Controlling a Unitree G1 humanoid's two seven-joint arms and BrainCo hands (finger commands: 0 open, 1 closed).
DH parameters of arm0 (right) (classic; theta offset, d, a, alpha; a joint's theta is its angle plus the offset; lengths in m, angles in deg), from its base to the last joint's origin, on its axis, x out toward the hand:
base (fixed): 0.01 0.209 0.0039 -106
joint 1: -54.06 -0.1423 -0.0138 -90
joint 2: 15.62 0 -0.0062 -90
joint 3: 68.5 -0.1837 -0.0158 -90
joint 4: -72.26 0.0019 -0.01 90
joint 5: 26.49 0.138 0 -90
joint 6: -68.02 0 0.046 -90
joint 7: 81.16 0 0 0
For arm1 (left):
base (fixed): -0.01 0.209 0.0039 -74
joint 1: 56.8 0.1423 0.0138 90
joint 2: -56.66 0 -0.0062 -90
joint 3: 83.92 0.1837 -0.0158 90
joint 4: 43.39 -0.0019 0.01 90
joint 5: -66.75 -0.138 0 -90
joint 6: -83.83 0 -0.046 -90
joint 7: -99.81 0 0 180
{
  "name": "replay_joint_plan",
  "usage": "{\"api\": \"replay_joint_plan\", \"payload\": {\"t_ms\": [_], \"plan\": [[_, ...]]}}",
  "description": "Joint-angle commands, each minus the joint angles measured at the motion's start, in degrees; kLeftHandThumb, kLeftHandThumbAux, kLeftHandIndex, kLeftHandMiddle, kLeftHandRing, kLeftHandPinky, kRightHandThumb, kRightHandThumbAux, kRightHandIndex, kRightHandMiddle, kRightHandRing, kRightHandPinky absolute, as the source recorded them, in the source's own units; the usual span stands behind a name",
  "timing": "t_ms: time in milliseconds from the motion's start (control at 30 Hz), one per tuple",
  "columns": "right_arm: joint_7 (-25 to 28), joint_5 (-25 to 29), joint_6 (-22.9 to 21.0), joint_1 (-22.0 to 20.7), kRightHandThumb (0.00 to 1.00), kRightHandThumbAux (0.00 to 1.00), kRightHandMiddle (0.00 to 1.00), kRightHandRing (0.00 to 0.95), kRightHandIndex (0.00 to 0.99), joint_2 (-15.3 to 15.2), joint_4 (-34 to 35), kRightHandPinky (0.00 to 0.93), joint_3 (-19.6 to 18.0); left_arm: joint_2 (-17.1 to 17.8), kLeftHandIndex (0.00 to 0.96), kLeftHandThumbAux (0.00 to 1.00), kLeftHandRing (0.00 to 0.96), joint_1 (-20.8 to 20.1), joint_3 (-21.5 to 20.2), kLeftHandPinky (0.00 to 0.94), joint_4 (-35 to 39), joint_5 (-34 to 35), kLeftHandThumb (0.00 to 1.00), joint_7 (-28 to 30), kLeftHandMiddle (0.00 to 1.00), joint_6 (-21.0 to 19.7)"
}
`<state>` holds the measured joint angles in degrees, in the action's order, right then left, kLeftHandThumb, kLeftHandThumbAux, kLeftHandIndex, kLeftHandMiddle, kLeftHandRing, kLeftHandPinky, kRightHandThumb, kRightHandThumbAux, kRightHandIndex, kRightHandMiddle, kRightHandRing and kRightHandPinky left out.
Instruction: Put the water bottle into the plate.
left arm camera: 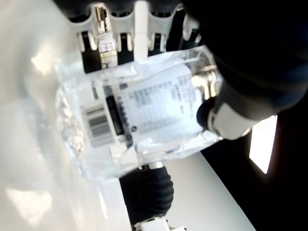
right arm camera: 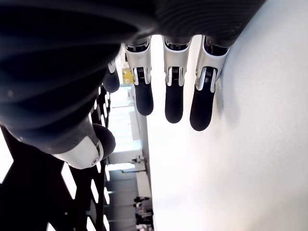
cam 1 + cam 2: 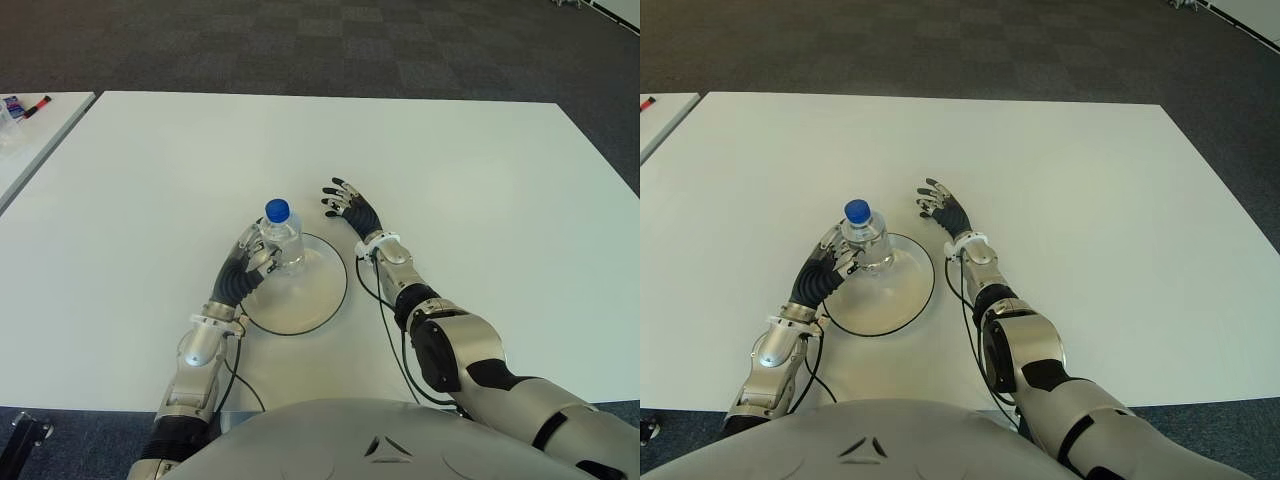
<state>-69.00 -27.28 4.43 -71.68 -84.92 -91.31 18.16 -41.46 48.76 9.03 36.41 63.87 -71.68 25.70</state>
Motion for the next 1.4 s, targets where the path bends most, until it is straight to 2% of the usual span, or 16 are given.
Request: {"api": "replay_joint_plan", "payload": {"t_ms": [33,467,767,867,1000,1067,1167,1233,1333,1400], "plan": [[-0.63,-1.00,-4.28,1.83,0.133,0.669,0.189,0.222,0.047,2.47,-2.70,0.267,0.23,-0.04,0.383,0.646,0.545,0.34,-0.27,0.700,-1.05,-0.61,0.950,-0.79,0.526,0.30],[-0.84,-1.14,-4.96,1.67,0.124,0.654,0.172,0.207,0.036,2.50,-2.88,0.258,0.33,0.12,0.381,0.647,0.547,0.00,-0.69,0.716,-2.82,-1.48,0.950,-1.31,0.524,1.36],[-0.85,-1.11,-4.88,1.72,0.136,0.664,0.177,0.210,0.041,2.54,-2.92,0.264,0.25,0.07,0.379,0.647,0.548,-0.04,-0.81,0.687,-3.49,-0.86,0.950,-1.03,0.525,2.15],[-0.89,-1.11,-4.67,1.76,0.141,0.665,0.181,0.215,0.041,2.59,-2.91,0.271,0.24,-0.10,0.380,0.646,0.545,-0.43,-0.95,0.647,-4.75,0.07,0.949,-0.59,0.531,3.66],[-0.89,-1.10,-4.54,1.77,0.143,0.666,0.181,0.217,0.040,2.64,-2.86,0.271,0.24,-0.20,0.433,0.645,0.501,-1.07,-1.05,0.595,-6.77,0.75,0.949,-0.45,0.479,5.74],[-0.83,-1.05,-4.55,1.75,0.143,0.666,0.181,0.216,0.039,2.67,-2.81,0.271,0.21,-0.21,0.404,0.647,0.501,-1.64,-1.16,0.550,-8.59,1.03,0.946,-0.39,0.502,7.52],[-0.73,-0.94,-4.82,1.71,0.145,0.668,0.178,0.213,0.036,2.68,-2.83,0.266,0.11,0.03,0.383,0.654,0.489,-2.63,-1.16,0.455,-11.48,1.52,0.940,0.16,0.488,10.93],[-0.71,-0.88,-4.97,1.69,0.147,0.669,0.178,0.213,0.035,2.64,-2.89,0.267,0.01,0.17,0.379,0.667,0.432,-3.37,-1.16,0.408,-13.54,1.56,0.876,0.28,0.484,13.44],[-0.69,-0.85,-5.00,1.68,0.151,0.671,0.179,0.215,0.036,2.61,-2.94,0.269,-0.08,0.31,0.254,0.557,0.338,-4.41,-1.34,0.327,-16.46,1.14,0.768,-0.01,0.355,16.90],[-0.68,-0.87,-4.93,1.68,0.153,0.671,0.180,0.216,0.036,2.63,-2.93,0.270,-0.07,0.36,0.214,0.527,0.296,-4.82,-1.48,0.287,-17.61,0.81,0.728,-0.26,0.306,18.24]]}}
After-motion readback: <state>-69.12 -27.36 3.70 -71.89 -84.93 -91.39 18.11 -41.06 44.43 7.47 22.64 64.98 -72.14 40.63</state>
